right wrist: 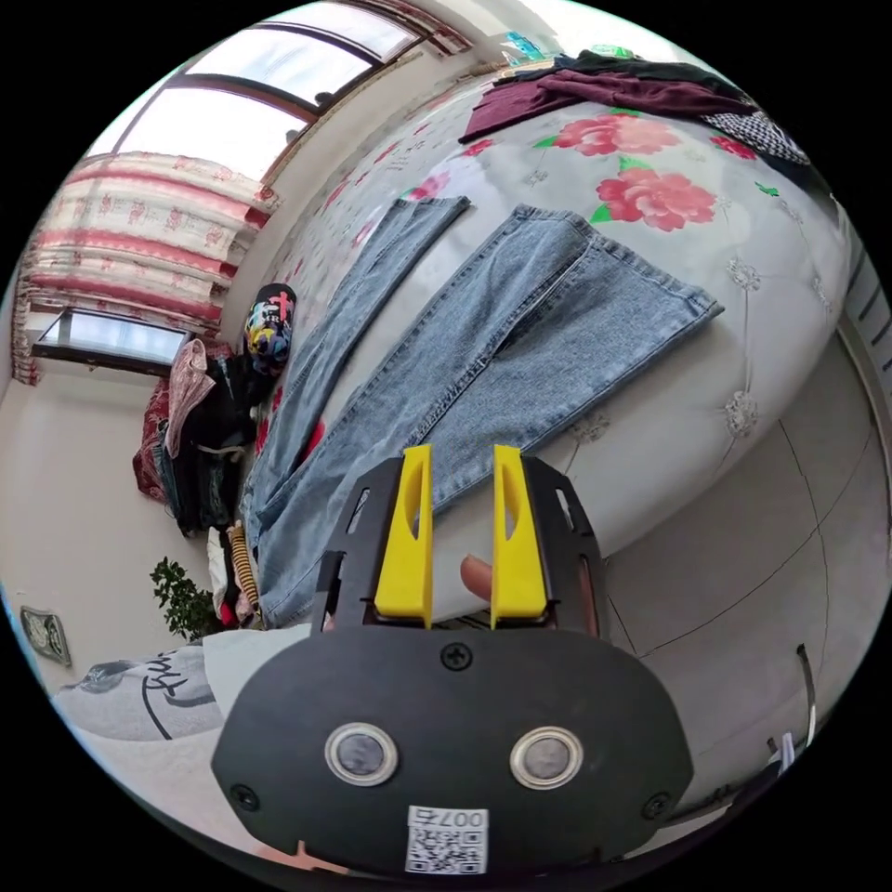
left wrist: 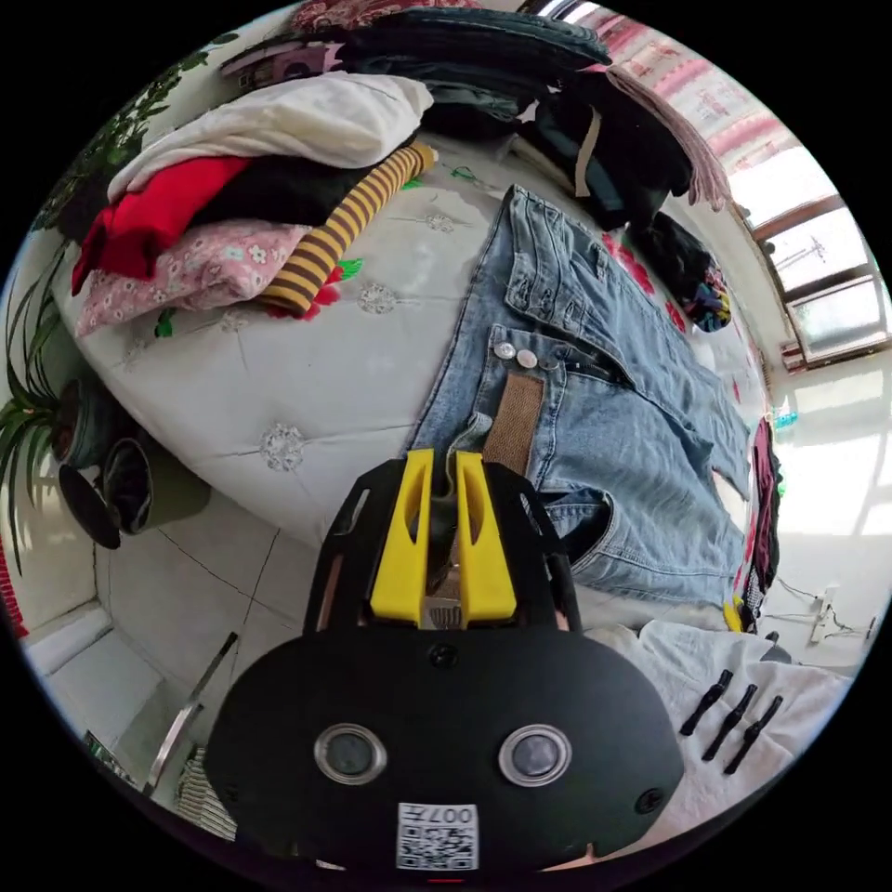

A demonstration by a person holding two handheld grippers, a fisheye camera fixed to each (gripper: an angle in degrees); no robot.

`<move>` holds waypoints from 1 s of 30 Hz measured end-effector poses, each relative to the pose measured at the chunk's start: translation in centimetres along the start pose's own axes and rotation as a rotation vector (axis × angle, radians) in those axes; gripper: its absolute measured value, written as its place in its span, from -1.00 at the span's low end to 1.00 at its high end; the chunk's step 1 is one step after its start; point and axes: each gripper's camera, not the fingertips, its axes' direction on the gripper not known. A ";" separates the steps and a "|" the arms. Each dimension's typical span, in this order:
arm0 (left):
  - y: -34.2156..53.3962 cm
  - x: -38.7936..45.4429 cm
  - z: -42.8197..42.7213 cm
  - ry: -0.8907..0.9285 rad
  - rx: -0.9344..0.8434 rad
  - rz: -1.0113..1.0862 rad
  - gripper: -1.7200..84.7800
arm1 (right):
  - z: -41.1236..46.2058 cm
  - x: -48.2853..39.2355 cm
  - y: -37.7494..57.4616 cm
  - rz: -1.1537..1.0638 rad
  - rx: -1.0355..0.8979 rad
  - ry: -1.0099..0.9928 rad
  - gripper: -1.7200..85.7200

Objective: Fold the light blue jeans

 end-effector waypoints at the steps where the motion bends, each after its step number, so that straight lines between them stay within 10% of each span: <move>1: 0.3 -0.9 -1.6 0.059 0.089 -0.053 -0.93 | -0.5 0.7 0.1 0.032 0.022 0.002 -0.82; 6: 2.7 -5.1 -8.5 0.287 0.381 -0.221 -0.94 | -2.2 3.9 0.8 0.110 0.076 -0.006 -0.82; 16: 2.4 -4.9 -3.9 0.555 -0.096 -0.270 -0.80 | -0.9 7.2 -0.8 0.188 0.085 -0.026 -0.86; 30: 0.8 -5.1 -6.6 0.582 -0.162 -0.184 -0.74 | -1.6 10.6 -1.0 0.246 0.149 -0.188 -0.95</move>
